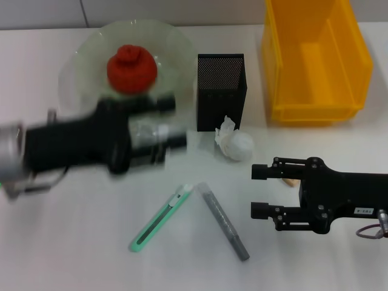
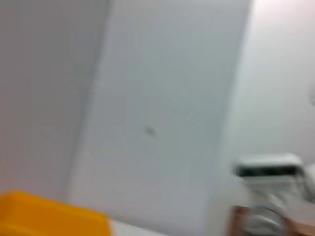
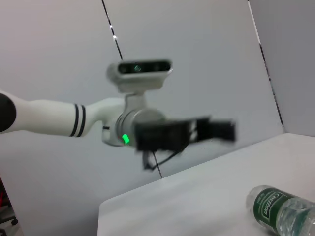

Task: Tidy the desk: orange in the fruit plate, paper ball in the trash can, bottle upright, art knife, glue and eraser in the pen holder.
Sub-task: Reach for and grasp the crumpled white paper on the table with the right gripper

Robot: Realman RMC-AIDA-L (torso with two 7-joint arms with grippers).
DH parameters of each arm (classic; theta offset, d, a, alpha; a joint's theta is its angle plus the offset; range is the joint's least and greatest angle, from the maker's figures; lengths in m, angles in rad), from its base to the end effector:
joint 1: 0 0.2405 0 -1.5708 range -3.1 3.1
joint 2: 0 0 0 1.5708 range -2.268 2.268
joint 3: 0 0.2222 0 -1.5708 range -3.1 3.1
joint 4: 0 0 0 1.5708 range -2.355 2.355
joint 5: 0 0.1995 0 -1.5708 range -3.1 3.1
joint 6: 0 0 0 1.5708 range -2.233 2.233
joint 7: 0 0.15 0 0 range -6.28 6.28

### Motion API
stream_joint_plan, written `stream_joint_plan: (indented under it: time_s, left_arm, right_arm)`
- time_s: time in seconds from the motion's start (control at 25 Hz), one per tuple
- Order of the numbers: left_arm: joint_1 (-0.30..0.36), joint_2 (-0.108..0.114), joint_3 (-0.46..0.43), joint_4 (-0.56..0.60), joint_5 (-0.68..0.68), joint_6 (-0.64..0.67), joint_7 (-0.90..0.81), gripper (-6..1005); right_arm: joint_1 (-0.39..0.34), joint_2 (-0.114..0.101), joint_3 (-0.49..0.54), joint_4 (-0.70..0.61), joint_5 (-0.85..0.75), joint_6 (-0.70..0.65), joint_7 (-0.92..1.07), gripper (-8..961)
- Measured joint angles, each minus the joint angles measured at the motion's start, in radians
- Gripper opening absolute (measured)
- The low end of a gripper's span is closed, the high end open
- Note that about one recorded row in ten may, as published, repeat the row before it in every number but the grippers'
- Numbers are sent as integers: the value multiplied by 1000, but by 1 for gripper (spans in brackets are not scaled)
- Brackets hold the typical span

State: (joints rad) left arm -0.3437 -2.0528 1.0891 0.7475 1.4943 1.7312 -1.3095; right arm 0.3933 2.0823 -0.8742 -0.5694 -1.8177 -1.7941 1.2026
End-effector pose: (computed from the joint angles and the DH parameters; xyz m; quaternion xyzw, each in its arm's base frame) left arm -0.1939 0.2622 0.0178 -0.9175 -0.1288 -0.3725 0.0537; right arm 0.2230 0.2405 -0.0078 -0.9302 0.1625 0.3288 0.0176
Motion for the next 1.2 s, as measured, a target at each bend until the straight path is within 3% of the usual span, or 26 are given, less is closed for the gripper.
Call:
stream_joint_plan:
  time_s: [0.12, 0.24, 0.28, 0.4, 0.44, 0.64, 0.68, 0.72, 0.8, 0.84, 0.88, 1.04, 1.08, 1.2]
  left_arm:
    - [53, -9, -2, -13, 86, 31, 9, 667]
    - [58, -13, -6, -67, 109, 19, 37, 668]
    - [40, -10, -9, -128, 111, 17, 49, 668]
    - [35, -10, -9, -139, 112, 12, 49, 668]
    - [35, -10, -9, -141, 113, 9, 49, 668]
    - [35, -8, -9, -141, 113, -5, 50, 668]
    - [34, -8, -9, -141, 113, -18, 50, 667]
    - [34, -8, -9, -141, 113, -18, 50, 667]
    - [32, -8, -9, -141, 113, -28, 50, 667]
    - [32, -8, -9, -141, 113, -28, 50, 667]
    - [31, -8, -9, -141, 113, -31, 50, 667]
    - [28, -7, -9, -140, 113, -41, 50, 668]
    - [28, -7, -9, -140, 113, -45, 50, 668]
    - [26, -8, -6, -140, 113, -55, 50, 668]
  right_arm:
    - [0, 0, 9, -5, 0, 1, 0, 692]
    - [19, -1, 38, -45, 1, 2, 52, 691]
    - [46, -1, 55, -158, 5, 5, 220, 691]
    - [61, -1, 51, -264, 7, 17, 350, 691]
    - [74, -1, 42, -378, 1, 50, 507, 690]
    - [102, -5, 21, -534, -60, 83, 721, 690]
    - [133, -6, 7, -625, -151, 77, 830, 689]
    - [133, -6, 7, -625, -151, 77, 830, 689]
    - [192, -8, -35, -730, -324, 59, 986, 689]
    - [192, -8, -35, -730, -324, 59, 986, 689]
    - [244, -10, -80, -763, -452, 37, 1075, 688]
    - [323, -9, -152, -746, -610, 22, 1161, 688]
    - [366, -5, -202, -706, -684, 27, 1196, 688]
    - [407, -2, -287, -628, -731, 83, 1230, 687]
